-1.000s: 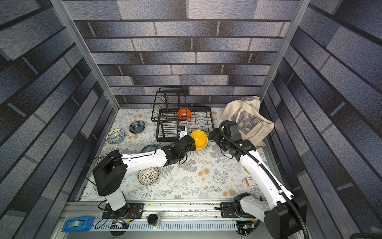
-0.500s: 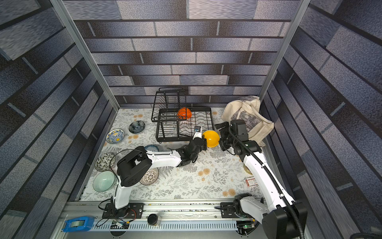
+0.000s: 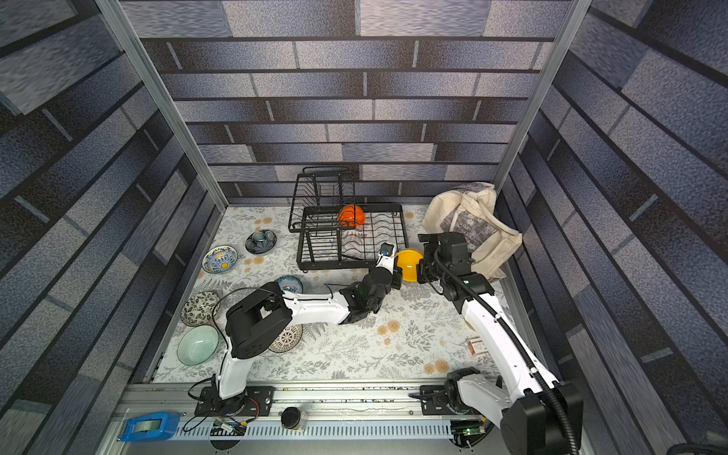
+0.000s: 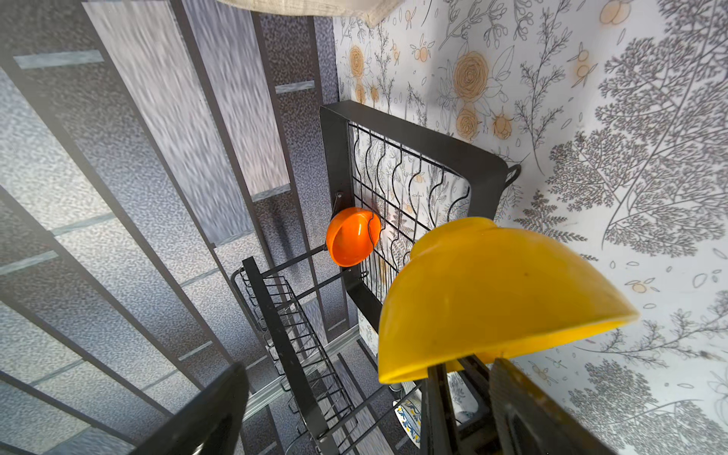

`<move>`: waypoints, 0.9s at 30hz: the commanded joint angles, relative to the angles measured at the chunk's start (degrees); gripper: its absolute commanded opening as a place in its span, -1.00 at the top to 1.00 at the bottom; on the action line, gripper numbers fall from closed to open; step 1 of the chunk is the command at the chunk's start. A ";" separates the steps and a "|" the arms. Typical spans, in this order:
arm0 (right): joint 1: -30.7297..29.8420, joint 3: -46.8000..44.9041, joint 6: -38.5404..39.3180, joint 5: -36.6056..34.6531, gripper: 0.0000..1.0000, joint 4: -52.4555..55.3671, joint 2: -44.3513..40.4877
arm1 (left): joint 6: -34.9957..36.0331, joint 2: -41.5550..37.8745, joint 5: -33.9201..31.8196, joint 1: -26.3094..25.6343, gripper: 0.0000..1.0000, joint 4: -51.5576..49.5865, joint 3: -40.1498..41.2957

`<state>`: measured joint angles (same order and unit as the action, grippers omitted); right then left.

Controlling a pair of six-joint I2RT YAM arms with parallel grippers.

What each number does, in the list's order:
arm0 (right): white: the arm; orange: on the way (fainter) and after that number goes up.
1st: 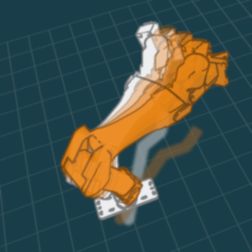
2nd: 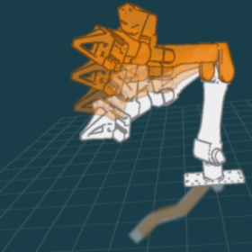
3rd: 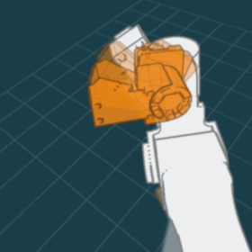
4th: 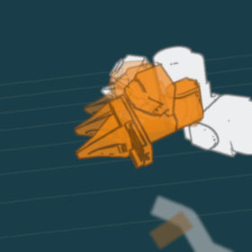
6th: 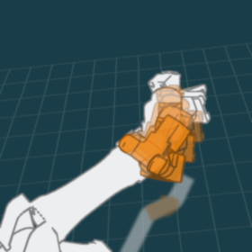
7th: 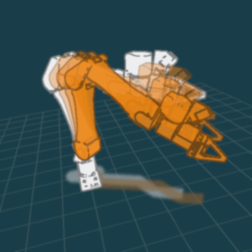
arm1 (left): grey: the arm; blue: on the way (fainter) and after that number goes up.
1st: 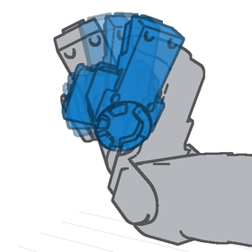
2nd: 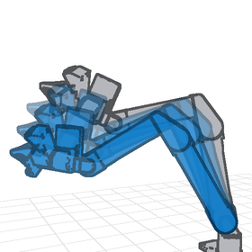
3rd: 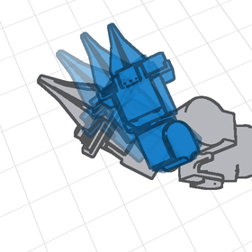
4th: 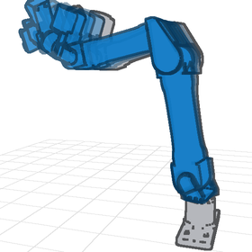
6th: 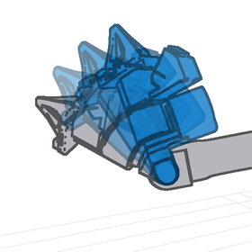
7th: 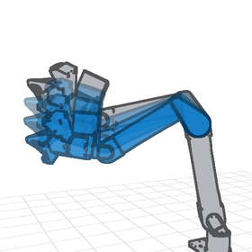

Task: Load bowls into a dish rack
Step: Pick up the bowl from the center of the table.

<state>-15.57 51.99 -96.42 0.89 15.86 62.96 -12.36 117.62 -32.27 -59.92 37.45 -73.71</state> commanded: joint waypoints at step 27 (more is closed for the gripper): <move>-4.64 -3.97 7.15 -12.33 1.00 -35.26 11.19 | 2.30 -2.57 -4.56 -0.56 0.15 7.37 3.05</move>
<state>-20.69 48.56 -95.64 -10.33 -10.57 73.95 -10.61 117.58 -37.15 -60.14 45.50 -71.26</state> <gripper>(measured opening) 0.095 0.353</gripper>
